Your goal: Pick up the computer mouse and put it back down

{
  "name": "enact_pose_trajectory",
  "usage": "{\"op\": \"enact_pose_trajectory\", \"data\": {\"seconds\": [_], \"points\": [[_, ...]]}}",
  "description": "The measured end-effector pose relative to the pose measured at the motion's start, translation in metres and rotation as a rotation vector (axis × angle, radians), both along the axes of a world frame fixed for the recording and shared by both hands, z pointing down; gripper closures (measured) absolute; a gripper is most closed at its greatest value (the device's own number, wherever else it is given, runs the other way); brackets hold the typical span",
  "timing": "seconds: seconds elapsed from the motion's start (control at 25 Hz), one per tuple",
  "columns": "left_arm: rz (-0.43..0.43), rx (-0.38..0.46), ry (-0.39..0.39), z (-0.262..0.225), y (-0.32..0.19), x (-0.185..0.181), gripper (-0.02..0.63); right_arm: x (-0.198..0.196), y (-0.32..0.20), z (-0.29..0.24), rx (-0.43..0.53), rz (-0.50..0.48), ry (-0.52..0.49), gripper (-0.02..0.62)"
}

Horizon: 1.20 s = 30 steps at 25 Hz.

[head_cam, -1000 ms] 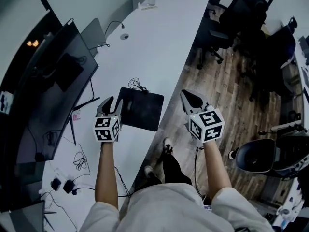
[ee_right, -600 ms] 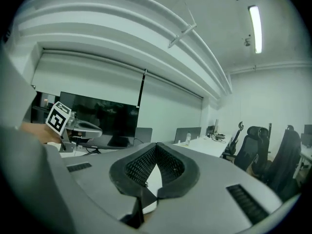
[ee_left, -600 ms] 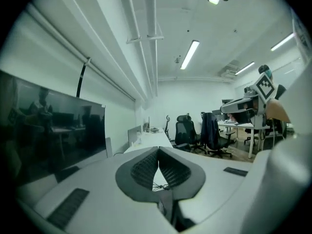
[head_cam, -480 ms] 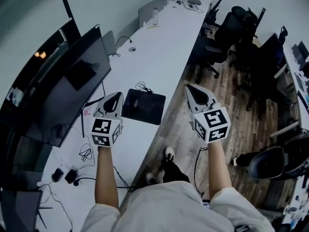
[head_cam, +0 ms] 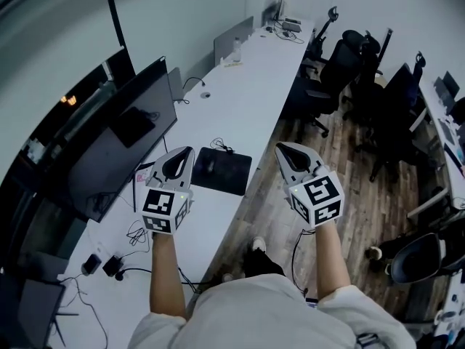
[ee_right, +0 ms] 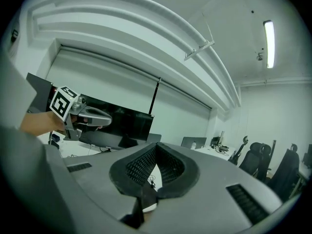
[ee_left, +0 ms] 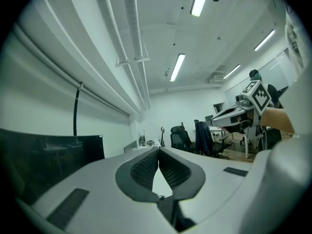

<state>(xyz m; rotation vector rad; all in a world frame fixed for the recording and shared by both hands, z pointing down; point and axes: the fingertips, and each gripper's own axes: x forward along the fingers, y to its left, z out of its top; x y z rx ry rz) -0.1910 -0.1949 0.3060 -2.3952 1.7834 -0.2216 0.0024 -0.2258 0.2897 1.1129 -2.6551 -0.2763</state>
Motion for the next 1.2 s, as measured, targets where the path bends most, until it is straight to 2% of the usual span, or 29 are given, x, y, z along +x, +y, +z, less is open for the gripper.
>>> {"op": "enact_pose_trajectory", "data": {"seconds": [0.24,0.68,0.96,1.2], "points": [[0.006,0.024,-0.033,-0.013,0.022,0.007,0.587,0.003,0.013,-0.008,0.011,0.027,-0.005,0.583],[-0.002,0.071,-0.027,-0.03,0.033,0.005,0.586,-0.01,0.022,-0.02,0.043,0.008,0.011,0.583],[-0.037,0.062,-0.009,-0.027,0.028,-0.007,0.586,-0.014,0.015,-0.016,0.045,0.015,0.038,0.583],[-0.024,0.059,-0.014,-0.022,0.023,-0.003,0.586,-0.012,0.009,-0.01,0.039,0.02,0.044,0.583]]}}
